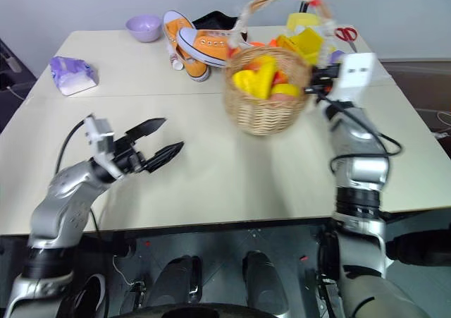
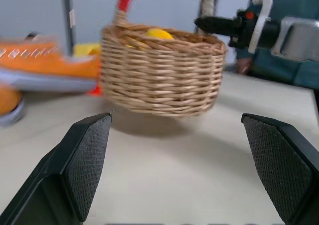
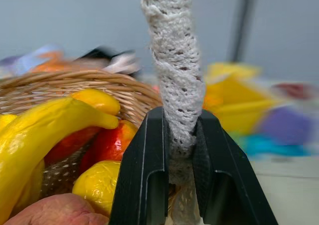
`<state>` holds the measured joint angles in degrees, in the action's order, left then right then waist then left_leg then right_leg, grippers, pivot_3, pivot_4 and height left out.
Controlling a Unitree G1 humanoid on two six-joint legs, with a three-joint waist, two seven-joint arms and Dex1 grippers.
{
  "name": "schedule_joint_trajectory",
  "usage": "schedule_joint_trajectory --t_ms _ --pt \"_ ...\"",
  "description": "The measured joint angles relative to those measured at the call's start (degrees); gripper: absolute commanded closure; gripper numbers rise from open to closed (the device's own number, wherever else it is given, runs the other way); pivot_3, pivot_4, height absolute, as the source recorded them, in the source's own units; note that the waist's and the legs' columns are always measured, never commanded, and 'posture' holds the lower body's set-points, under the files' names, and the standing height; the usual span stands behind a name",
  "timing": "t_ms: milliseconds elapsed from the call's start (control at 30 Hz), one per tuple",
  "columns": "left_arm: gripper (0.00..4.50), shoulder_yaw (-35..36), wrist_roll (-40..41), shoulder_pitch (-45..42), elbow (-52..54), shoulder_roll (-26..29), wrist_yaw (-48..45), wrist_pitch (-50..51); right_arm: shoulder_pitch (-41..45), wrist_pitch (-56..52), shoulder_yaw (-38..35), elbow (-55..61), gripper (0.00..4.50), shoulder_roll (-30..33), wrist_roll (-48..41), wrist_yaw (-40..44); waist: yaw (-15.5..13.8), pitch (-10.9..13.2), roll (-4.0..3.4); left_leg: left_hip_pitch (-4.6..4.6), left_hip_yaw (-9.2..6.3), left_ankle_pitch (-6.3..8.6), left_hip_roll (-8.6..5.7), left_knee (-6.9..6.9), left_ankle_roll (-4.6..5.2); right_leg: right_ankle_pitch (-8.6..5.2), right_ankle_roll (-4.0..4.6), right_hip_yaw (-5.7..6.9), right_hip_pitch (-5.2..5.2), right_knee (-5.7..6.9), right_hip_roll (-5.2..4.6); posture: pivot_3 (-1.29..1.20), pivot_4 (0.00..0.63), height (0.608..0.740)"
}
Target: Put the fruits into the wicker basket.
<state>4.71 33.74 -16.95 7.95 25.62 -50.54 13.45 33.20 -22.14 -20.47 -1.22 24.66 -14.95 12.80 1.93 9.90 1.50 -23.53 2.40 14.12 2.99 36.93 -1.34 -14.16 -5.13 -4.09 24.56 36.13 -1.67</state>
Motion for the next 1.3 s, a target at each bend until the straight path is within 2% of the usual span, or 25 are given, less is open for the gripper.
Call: schedule_joint_trajectory --t_ms 133,300,433,633,900,933,1200,1300 --pt "0.01 -3.41 -2.15 -7.74 -9.79 -3.76 -3.47 -1.85 -7.74 -0.98 -6.68 3.67 4.38 3.65 0.49 -3.11 -0.04 0.00 0.00 0.00 0.02 0.00 -0.02 0.01 0.00 0.04 -0.10 -0.03 0.00 -0.02 0.00 0.00 0.150 0.740" --pt "0.01 -8.11 -5.80 -14.51 -19.05 -8.94 -7.85 -5.74 -14.08 -1.83 -11.80 6.55 4.38 4.29 2.19 -7.87 0.90 0.00 -0.08 0.09 0.05 0.02 -0.03 0.01 0.04 0.05 -0.13 -0.22 0.00 -0.01 0.08 0.00 0.150 0.740" --pt "0.01 -8.46 -5.94 -18.85 -23.87 -12.22 -11.13 -7.02 -17.64 -1.63 -15.34 9.75 4.38 3.03 2.36 -11.37 0.64 0.01 -0.12 0.12 -0.08 0.02 -0.02 0.00 0.06 0.05 -0.18 -0.20 0.01 0.05 0.19 0.00 0.150 0.740" --pt "0.01 -8.30 -6.54 -20.67 -26.07 -13.40 -13.59 -7.93 -18.76 -0.86 -15.44 9.36 4.38 -0.97 2.01 -14.08 0.59 -0.01 -0.19 0.11 -0.06 0.03 -0.04 0.03 0.06 0.05 -0.16 -0.25 0.00 0.05 0.17 0.00 0.150 0.740" --pt "0.01 -8.18 -6.05 -18.59 -24.41 -12.77 -13.50 -6.57 -20.29 1.13 -15.34 9.43 0.31 -2.42 -2.09 -12.87 0.42 -0.02 -0.20 0.10 -0.08 0.03 -0.04 0.04 0.07 0.05 -0.18 -0.23 -0.01 0.05 0.16 0.00 0.150 0.740" --pt "0.01 -8.10 -6.06 -18.30 -23.93 -12.31 -13.43 -6.50 -21.08 1.04 -15.36 10.04 0.03 -2.44 -2.27 -12.87 0.42 -0.02 -0.20 0.10 -0.08 0.03 -0.04 0.03 0.07 0.04 -0.18 -0.23 -0.01 0.05 0.16 0.00 0.150 0.740" --pt "0.01 -6.33 -6.42 -15.19 -22.43 -10.42 -10.18 -4.89 -28.22 -4.26 -16.91 23.67 0.03 -6.28 -6.78 -16.24 0.55 -0.04 -0.23 0.10 -0.13 0.03 -0.04 0.06 0.07 0.01 -0.12 -0.21 -0.02 0.07 0.14 0.00 0.150 0.740" --pt "0.01 -5.43 -6.45 -13.69 -20.75 -9.81 -8.88 -4.93 -31.99 -3.43 -14.80 31.43 0.03 -8.73 -7.05 -16.05 0.50 -0.04 -0.24 0.10 -0.18 0.03 -0.03 0.05 0.07 0.00 -0.11 -0.18 -0.03 0.08 0.15 0.00 0.150 0.740"
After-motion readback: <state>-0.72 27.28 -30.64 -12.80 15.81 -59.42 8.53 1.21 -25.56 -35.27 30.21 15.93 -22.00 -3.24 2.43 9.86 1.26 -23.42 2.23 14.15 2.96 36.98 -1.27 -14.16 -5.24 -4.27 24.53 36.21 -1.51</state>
